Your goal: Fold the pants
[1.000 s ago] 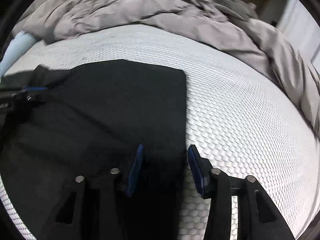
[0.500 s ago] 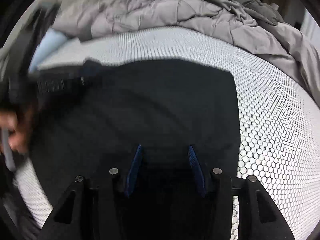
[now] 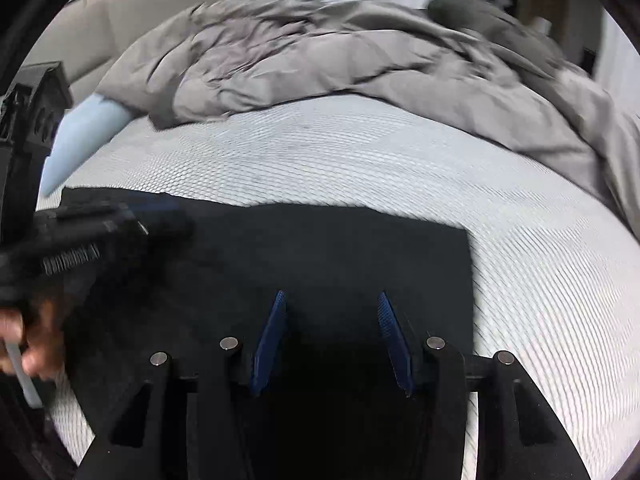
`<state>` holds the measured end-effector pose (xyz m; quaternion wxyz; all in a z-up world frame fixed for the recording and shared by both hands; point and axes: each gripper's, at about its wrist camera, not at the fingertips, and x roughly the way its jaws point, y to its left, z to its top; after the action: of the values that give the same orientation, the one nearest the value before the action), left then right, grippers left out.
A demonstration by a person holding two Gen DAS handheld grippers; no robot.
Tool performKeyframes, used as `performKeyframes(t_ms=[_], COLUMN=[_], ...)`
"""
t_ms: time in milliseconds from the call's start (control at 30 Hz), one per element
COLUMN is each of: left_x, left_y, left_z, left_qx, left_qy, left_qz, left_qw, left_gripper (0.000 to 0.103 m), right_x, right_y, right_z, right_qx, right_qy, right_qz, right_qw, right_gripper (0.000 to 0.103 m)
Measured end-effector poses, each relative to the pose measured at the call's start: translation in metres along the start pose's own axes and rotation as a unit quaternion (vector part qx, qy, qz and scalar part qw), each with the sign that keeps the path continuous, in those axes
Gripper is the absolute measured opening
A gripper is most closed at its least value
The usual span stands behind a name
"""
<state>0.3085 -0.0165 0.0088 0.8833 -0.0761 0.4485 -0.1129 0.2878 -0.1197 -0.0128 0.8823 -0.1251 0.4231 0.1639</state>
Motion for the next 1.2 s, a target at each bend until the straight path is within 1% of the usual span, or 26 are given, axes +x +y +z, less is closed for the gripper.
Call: performKeyframes(t_ms=[67,100,133,200,267,300,367,400,467,533,567,600,633,667,700,733,767,833,867,900,967,1033,1067,1100,1133,1200], left_x=[0.009,0.013,0.015,0.015,0.015,0.014,0.009,0.000,-0.025,-0.052,-0.060,-0.067,-0.065,-0.061,-0.047,-0.041,-0.034,-0.040,-0.048,-0.054,-0.075,-0.090,-0.097,-0.100,-0.100,-0.086], left_y=[0.011,0.017,0.022,0.022,0.019,0.018,0.016,0.012,0.002,-0.012,-0.018,-0.027,-0.033,-0.036,-0.037,-0.037,-0.034,-0.023,-0.015,-0.008,0.004,0.005,0.000,-0.013,-0.024,-0.048], left_z=[-0.001,-0.002,-0.003,-0.005,-0.007,-0.007,-0.007,-0.007,-0.009,-0.019,-0.026,-0.039,-0.048,-0.058,-0.070,-0.076,-0.082,-0.090,-0.093,-0.097,-0.105,-0.113,-0.117,-0.121,-0.125,-0.135], left_qx=[-0.011,-0.017,-0.019,-0.012,0.004,0.005,0.005,0.008,0.022,0.043,0.051,0.061,0.067,0.071,0.069,0.068,0.067,0.068,0.059,0.053,0.048,0.047,0.051,0.068,0.087,0.140], left_qy=[0.005,0.007,0.009,0.007,0.004,0.003,0.000,-0.007,-0.031,-0.056,-0.061,-0.063,-0.053,-0.037,-0.003,0.013,0.020,0.015,0.016,0.012,-0.009,-0.032,-0.038,-0.041,-0.039,-0.015], left_qz=[-0.014,-0.029,-0.038,-0.038,-0.028,-0.024,-0.016,-0.002,0.009,-0.012,-0.024,-0.037,-0.046,-0.056,-0.069,-0.066,-0.057,-0.065,-0.066,-0.051,-0.023,-0.032,-0.042,-0.053,-0.057,-0.054], left_qw=[0.9998,0.9994,0.9991,0.9992,0.9996,0.9997,0.9999,0.9999,0.9992,0.9975,0.9965,0.9955,0.9953,0.9952,0.9952,0.9954,0.9959,0.9954,0.9960,0.9972,0.9986,0.9979,0.9971,0.9954,0.9938,0.9885], left_gripper=[0.003,0.003,0.003,0.003,0.003,0.003,0.003,0.003,0.003,0.004,0.009,0.012,0.019,0.020,0.020,0.020,0.019,0.020,0.020,0.019,0.020,0.020,0.021,0.021,0.025,0.026], right_x=[0.026,0.035,0.045,0.050,0.046,0.042,0.034,0.027,0.009,-0.015,-0.031,-0.038,-0.044,-0.047,-0.045,-0.042,-0.033,-0.021,-0.019,-0.022,-0.032,-0.044,-0.049,-0.054,-0.057,-0.063], right_y=[0.008,0.010,0.007,-0.008,-0.030,-0.046,-0.076,-0.087,-0.093,-0.083,-0.071,-0.061,-0.051,-0.040,-0.031,-0.023,-0.016,-0.009,-0.009,-0.012,-0.030,-0.047,-0.052,-0.049,-0.042,-0.016], right_z=[0.014,0.014,0.015,0.014,0.008,0.004,-0.004,-0.008,-0.016,-0.024,-0.032,-0.035,-0.037,-0.041,-0.044,-0.049,-0.054,-0.064,-0.073,-0.079,-0.089,-0.099,-0.102,-0.104,-0.103,-0.101], right_qx=[-0.025,-0.028,-0.032,-0.029,-0.017,-0.003,0.038,0.062,0.087,0.080,0.071,0.060,0.049,0.044,0.041,0.040,0.035,0.015,-0.006,-0.012,0.000,0.037,0.054,0.060,0.052,0.010], right_qy=[0.020,0.033,0.049,0.051,0.051,0.053,0.051,0.047,0.035,0.009,-0.006,-0.011,-0.017,-0.022,-0.018,-0.014,-0.001,0.023,0.025,0.021,0.017,0.011,0.005,-0.002,-0.010,-0.034], right_qz=[0.018,0.018,0.008,-0.027,-0.080,-0.108,-0.137,-0.134,-0.124,-0.086,-0.060,-0.044,-0.030,-0.011,0.016,0.035,0.051,0.034,0.009,-0.011,-0.061,-0.097,-0.095,-0.076,-0.062,-0.066], right_qw=[0.999,0.999,0.998,0.998,0.995,0.993,0.989,0.988,0.988,0.993,0.996,0.997,0.998,0.999,0.999,0.998,0.998,0.999,1.000,1.000,0.998,0.995,0.994,0.995,0.997,0.997], right_gripper=[0.049,0.049,0.049,0.050,0.058,0.058,0.059,0.059,0.058,0.058,0.058,0.058,0.058,0.058,0.058,0.058,0.058,0.058,0.058,0.058,0.058,0.058,0.058,0.058,0.058,0.063])
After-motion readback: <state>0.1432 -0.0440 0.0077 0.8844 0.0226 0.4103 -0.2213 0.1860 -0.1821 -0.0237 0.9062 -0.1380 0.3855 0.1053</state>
